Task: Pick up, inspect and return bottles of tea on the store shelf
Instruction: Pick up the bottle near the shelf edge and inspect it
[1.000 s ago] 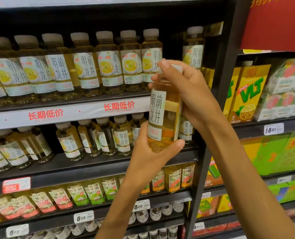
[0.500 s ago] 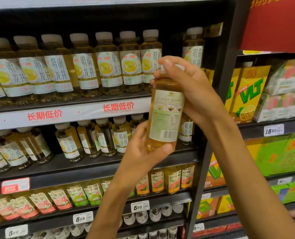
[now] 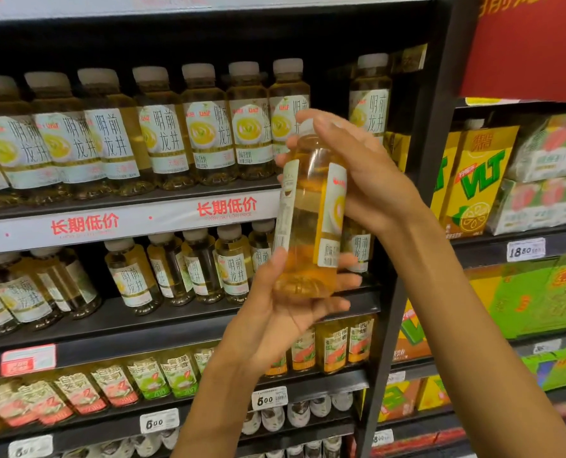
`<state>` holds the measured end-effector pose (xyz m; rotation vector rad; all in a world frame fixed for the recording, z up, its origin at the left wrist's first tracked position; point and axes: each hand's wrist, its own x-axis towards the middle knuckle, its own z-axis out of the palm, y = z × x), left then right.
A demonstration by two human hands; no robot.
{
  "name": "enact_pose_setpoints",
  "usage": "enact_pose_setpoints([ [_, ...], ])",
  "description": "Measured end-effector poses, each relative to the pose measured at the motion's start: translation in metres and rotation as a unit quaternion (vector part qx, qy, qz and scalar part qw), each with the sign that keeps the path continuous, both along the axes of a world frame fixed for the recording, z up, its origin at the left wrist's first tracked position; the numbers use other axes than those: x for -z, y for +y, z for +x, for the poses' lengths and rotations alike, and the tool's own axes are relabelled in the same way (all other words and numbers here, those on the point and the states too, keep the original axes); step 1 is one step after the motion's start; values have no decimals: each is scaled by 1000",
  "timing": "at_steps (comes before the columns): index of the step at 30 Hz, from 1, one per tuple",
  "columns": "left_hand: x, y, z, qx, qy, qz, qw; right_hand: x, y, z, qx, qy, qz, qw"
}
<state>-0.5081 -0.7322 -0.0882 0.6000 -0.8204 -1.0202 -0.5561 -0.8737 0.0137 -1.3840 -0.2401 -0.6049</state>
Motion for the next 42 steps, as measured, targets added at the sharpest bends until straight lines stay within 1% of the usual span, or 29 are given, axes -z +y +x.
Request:
enact_pose_setpoints([
  [1,-1,1,3,-60,-54,18,997,-3,-1,-2,37,-3,-23,999],
  [2,-3,0,7,-125,-126,41,983,-6,-1,-3,76,-4,-48,996],
  [3,-5,-2,8,-187,-205,65,959,-9,-1,-3,108,-4,-66,992],
  [4,-7,-5,9,-236,-263,83,932,-11,-1,-2,130,-4,-72,989],
  [5,-9,-9,9,-269,-289,90,915,-13,0,-1,143,-3,-66,987],
  [6,-11,-13,8,-288,-290,93,908,-15,-1,-1,147,-1,-52,988],
  [7,-14,-17,9,-283,-271,90,916,-17,-2,-1,139,1,-35,990],
  [8,-17,-20,10,-253,-232,81,936,-18,-3,-1,119,6,-17,993],
  [10,-23,-23,13,-141,-123,38,982,-20,-8,-1,80,13,-4,997],
  [11,-25,-25,14,-87,-75,16,993,-20,-10,0,74,15,-4,997],
  [12,-26,-27,13,-46,-44,1,998,-20,-12,2,73,14,-6,997],
  [14,-26,-34,14,-16,-46,-9,999,-23,-14,5,80,3,-23,997],
  [16,-27,-39,16,-50,-94,-3,994,-27,-16,7,99,-18,-41,994],
  [18,-33,-41,22,-118,-155,12,981,-33,-19,8,105,-48,-36,993],
  [21,-45,-45,35,-217,-236,43,946,-42,-26,8,109,-98,-35,989],
  [23,-55,-49,43,-286,-301,44,909,-46,-30,10,127,-119,-56,983],
  [25,-63,-55,50,-339,-371,43,863,-49,-34,12,174,-128,-102,971],
  [26,-67,-59,52,-348,-403,48,845,-49,-36,14,195,-130,-122,964],
  [28,-71,-70,54,-358,-444,59,820,-49,-39,18,217,-132,-140,957],
  [32,-70,-94,54,-425,-469,83,770,-47,-50,26,256,-124,-179,942],
  [34,-67,-103,52,-447,-468,93,757,-46,-56,31,265,-118,-178,940],
  [37,-64,-111,49,-479,-442,96,752,-44,-65,36,281,-111,-161,940],
  [40,-63,-115,46,-501,-401,90,762,-44,-71,41,316,-115,-162,928],
  [42,-63,-118,45,-514,-394,95,756,-44,-72,44,344,-110,-178,916],
])
